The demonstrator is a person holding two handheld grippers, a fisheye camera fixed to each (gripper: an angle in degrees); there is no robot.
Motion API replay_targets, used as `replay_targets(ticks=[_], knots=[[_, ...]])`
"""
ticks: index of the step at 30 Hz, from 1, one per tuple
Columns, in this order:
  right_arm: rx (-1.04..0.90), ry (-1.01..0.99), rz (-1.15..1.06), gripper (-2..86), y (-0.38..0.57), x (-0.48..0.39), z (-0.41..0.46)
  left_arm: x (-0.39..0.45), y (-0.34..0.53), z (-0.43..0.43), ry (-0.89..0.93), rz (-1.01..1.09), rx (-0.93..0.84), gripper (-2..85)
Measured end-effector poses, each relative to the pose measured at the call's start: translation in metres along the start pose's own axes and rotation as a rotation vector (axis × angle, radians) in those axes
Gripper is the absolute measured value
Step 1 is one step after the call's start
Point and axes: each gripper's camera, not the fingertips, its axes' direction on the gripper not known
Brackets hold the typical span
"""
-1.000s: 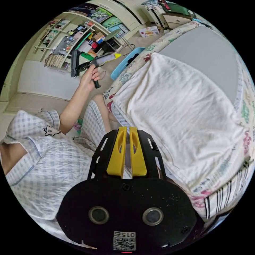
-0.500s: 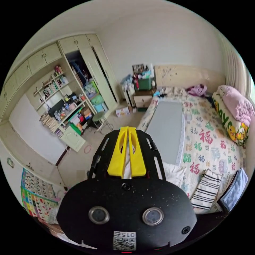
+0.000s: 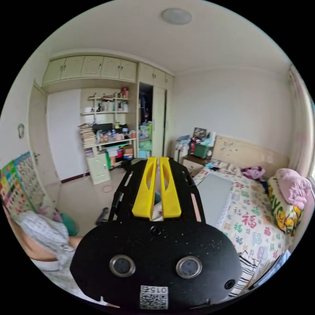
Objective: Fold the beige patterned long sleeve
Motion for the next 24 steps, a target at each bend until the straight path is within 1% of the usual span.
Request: replay_targets(ticks=[1, 2, 3, 4, 5, 6, 8, 10, 11, 12, 15, 16, 19, 21, 24], knots=[[0.068, 0.159, -0.012, -0.1, 0.057, -0.014, 0.002, 0.007, 0.004, -0.005, -0.038, 0.012, 0.027, -0.8], [0.143, 0.339, 0.003, -0.3, 0.118, -0.027, 0.006, 0.024, 0.014, -0.019, -0.14, 0.049, 0.125, -0.7], [0.186, 0.425, 0.018, -0.4, 0.149, -0.033, 0.008, 0.042, 0.024, -0.033, -0.237, 0.095, 0.238, -0.7], [0.264, 0.57, 0.073, -0.6, 0.209, -0.042, 0.01, 0.051, 0.029, -0.038, -0.275, 0.119, 0.288, -0.7], [0.284, 0.65, 0.1, -0.7, 0.261, -0.048, 0.015, 0.068, 0.036, -0.043, -0.327, 0.169, 0.362, -0.7], [0.259, 0.665, 0.114, -0.7, 0.284, -0.049, 0.018, 0.08, 0.039, -0.042, -0.351, 0.2, 0.403, -0.7], [0.095, 0.658, 0.155, -0.2, 0.35, -0.049, 0.039, 0.091, 0.04, -0.03, -0.333, 0.229, 0.445, -0.6], [-0.008, 0.655, 0.142, 1.2, 0.384, -0.05, 0.055, 0.096, 0.03, -0.008, -0.229, 0.243, 0.387, -0.5], [-0.057, 0.648, 0.122, 2.1, 0.4, -0.052, 0.066, 0.098, 0.023, 0.011, -0.162, 0.229, 0.329, -0.5], [-0.077, 0.638, 0.114, 2.6, 0.406, -0.051, 0.072, 0.101, 0.018, 0.031, -0.132, 0.21, 0.287, -0.4], [-0.164, 0.579, 0.168, 4.6, 0.426, -0.037, 0.101, 0.113, 0.021, 0.082, -0.182, 0.169, 0.24, 0.6], [-0.19, 0.558, 0.219, 5.3, 0.432, -0.027, 0.112, 0.115, 0.022, 0.093, -0.2, 0.167, 0.221, 1.1], [-0.263, 0.484, 0.342, 7.0, 0.449, -0.003, 0.147, 0.116, 0.027, 0.15, -0.267, 0.152, 0.1, 5.0], [-0.338, 0.417, 0.409, 8.8, 0.459, 0.011, 0.174, 0.101, 0.032, 0.194, -0.289, 0.095, -0.025, 7.3], [-0.463, 0.378, 0.448, 10.3, 0.474, 0.021, 0.221, 0.067, 0.043, 0.233, -0.251, -0.027, -0.139, 7.9]])
